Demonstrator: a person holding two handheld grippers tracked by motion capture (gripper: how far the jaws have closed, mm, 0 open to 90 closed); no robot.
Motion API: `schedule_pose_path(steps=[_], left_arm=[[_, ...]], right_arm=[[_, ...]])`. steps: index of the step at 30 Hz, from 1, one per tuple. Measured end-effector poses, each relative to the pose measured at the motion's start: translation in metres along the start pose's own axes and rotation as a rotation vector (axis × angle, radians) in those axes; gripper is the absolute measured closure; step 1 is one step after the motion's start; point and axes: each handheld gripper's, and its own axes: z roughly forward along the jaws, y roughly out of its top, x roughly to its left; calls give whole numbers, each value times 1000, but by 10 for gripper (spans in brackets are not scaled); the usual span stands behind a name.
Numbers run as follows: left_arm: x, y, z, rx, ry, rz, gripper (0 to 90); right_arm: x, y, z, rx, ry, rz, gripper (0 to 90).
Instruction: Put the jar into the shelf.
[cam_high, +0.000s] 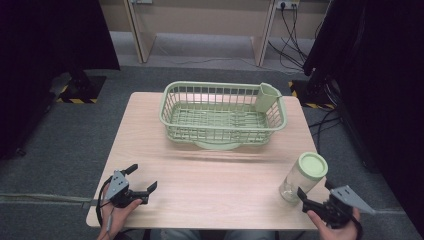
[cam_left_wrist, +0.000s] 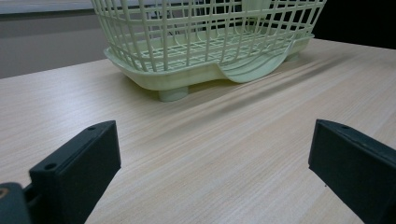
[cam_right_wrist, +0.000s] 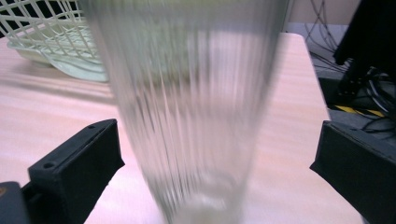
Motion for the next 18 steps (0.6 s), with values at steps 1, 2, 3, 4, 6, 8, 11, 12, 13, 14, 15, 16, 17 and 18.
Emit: schedule_pose_path(steps=[1,2,3,4,6,8,11,12,13,14,15,16,17,18], left_arm=[[0,0,0,0,1,-3,18],[0,0,0,1,2,-3,17],[0,0,0,3,4,1,17],[0,0,0,4,4,3,17],[-1,0,0,6,5,6,17],[-1,0,1,6,5,5,17],[-1,0,0,5,5,6,17],[-1,0,0,5,5,5,17],[0,0,0,5,4,3,17],[0,0,0,5,4,3,17],[0,0,0,5,4,3,17],[0,0,0,5,4,4,17],[0,0,0,4,4,4,17],[0,0,0,3,4,4,17]], right_arm=[[0,0,0,0,0,0,9],[-2,-13,-13,-5,9,13,8],[-2,-13,-13,-5,9,13,8],[-2,-22,-24,-7,8,20,8],[-1,-27,-31,-11,11,25,7],[1,-27,-35,-20,12,25,8],[4,-20,-36,-35,18,12,7],[4,-20,-36,-35,18,12,7],[6,-14,-35,-47,22,7,8],[6,-14,-35,-47,22,7,8],[9,-6,-32,-55,29,-3,8],[9,-6,-32,-55,29,-3,8],[10,1,-29,-67,32,-14,8],[11,4,-27,-71,34,-18,8]])
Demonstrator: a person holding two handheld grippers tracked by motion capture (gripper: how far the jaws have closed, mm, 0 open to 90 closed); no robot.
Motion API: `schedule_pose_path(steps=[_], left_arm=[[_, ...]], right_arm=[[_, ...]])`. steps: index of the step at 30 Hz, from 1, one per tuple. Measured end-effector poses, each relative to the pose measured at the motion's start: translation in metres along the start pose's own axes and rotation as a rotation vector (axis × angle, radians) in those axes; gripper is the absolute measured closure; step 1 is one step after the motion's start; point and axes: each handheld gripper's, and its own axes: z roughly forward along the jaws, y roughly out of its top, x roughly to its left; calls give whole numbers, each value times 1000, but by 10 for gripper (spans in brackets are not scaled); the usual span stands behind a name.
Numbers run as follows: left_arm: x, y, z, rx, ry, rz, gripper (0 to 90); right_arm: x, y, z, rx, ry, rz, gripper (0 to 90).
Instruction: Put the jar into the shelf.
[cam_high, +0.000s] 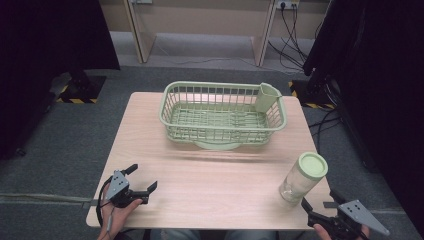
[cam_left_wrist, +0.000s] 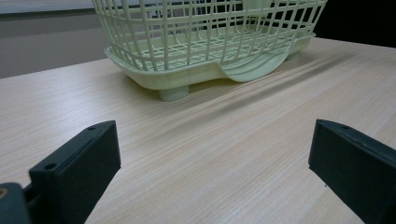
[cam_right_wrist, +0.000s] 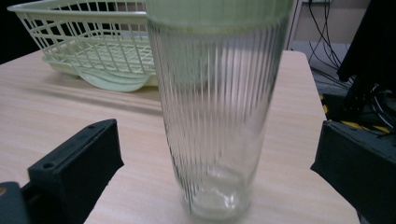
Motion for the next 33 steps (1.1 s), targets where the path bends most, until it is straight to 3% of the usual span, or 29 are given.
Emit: schedule_pose_path(steps=[8,22,33], left_arm=[[0,0,0,2,0,2,17],[0,0,0,0,-1,2,17],[0,0,0,0,-3,4,17]], right_arm=[[-2,21,23,-19,-1,-12,14],[-7,45,60,-22,55,-35,92],[-8,48,59,-21,55,-20,113]])
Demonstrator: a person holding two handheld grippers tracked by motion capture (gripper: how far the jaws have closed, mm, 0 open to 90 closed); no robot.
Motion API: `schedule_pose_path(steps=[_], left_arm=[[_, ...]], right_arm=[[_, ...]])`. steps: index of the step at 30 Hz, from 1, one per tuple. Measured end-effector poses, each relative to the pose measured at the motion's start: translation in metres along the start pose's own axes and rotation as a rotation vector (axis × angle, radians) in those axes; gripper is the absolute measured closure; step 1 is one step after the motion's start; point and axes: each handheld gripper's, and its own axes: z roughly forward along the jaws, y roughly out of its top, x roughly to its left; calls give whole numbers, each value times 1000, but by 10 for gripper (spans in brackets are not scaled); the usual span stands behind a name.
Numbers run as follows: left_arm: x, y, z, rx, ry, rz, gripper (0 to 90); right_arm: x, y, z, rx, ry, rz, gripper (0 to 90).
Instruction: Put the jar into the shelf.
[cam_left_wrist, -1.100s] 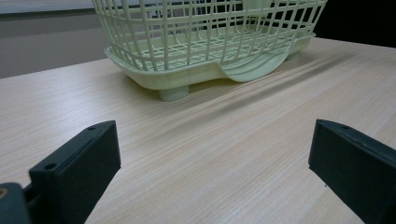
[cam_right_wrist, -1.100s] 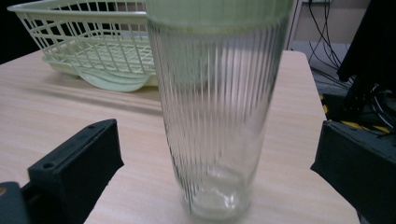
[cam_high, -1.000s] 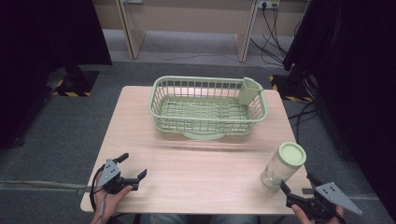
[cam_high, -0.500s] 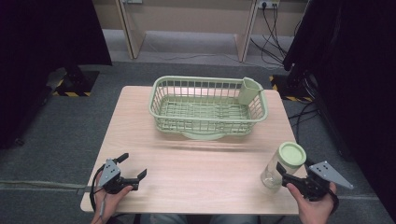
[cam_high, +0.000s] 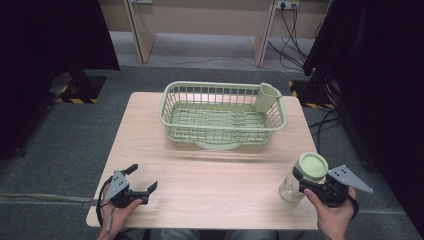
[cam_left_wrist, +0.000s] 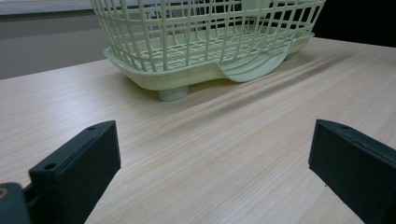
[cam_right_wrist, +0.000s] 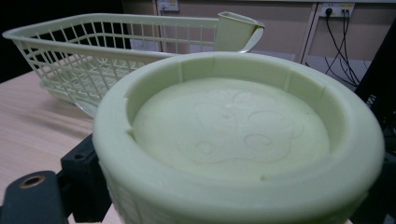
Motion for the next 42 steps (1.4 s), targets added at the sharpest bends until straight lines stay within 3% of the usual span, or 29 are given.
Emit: schedule_pose_path(steps=[7,10,12,14,15,20,21,23,26,42], left_arm=[[0,0,0,0,0,2,17],[0,0,0,0,-2,2,17],[0,0,0,0,-2,3,17],[0,0,0,-1,-3,2,17],[0,0,0,-1,-3,2,17],[0,0,0,-1,-3,3,17],[0,0,0,-1,-3,3,17],[0,0,0,-1,-3,2,17],[0,0,0,-1,-4,2,17],[0,0,0,-3,-5,1,17]], right_arm=[[12,14,-6,-20,48,-13,113],[24,34,-6,-60,110,-14,113],[24,34,-6,-60,110,-14,113],[29,44,-4,-71,133,-19,113],[42,67,3,-94,160,-58,113],[42,67,3,-94,160,-58,113],[47,80,8,-104,180,-65,113],[47,80,8,-104,180,-65,113],[55,100,17,-124,208,-75,113],[74,141,50,-142,246,-99,114]])
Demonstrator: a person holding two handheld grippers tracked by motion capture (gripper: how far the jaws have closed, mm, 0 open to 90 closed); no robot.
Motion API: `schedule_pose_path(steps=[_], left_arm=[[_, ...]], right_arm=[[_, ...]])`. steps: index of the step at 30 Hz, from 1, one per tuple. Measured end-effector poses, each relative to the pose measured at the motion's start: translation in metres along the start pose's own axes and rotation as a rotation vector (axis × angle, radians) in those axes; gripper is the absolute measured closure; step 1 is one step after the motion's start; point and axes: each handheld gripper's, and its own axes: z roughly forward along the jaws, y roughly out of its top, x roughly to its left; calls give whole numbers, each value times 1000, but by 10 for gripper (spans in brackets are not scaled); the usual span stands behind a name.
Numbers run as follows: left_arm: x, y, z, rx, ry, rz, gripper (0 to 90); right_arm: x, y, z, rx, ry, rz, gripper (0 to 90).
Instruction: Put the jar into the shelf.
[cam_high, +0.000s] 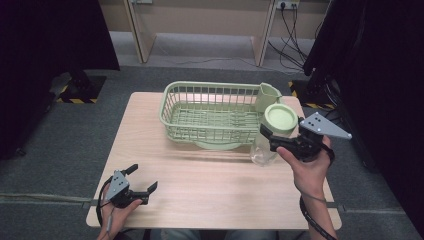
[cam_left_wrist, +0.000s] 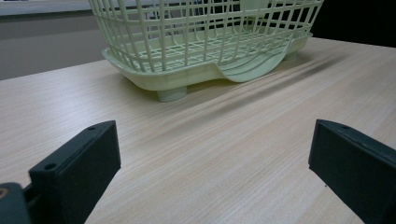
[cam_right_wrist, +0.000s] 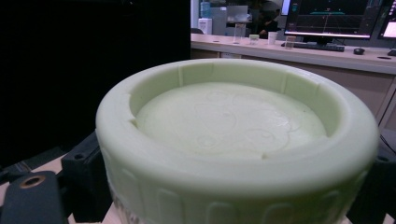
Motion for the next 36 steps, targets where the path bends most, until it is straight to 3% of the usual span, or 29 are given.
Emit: schedule_pose_path(steps=[12,36], left_arm=[[0,0,0,-3,-2,-3,17],[0,0,0,-4,-5,-3,17]], right_arm=[[0,27,41,-16,10,0,114],[-8,54,104,-11,0,34,114]])
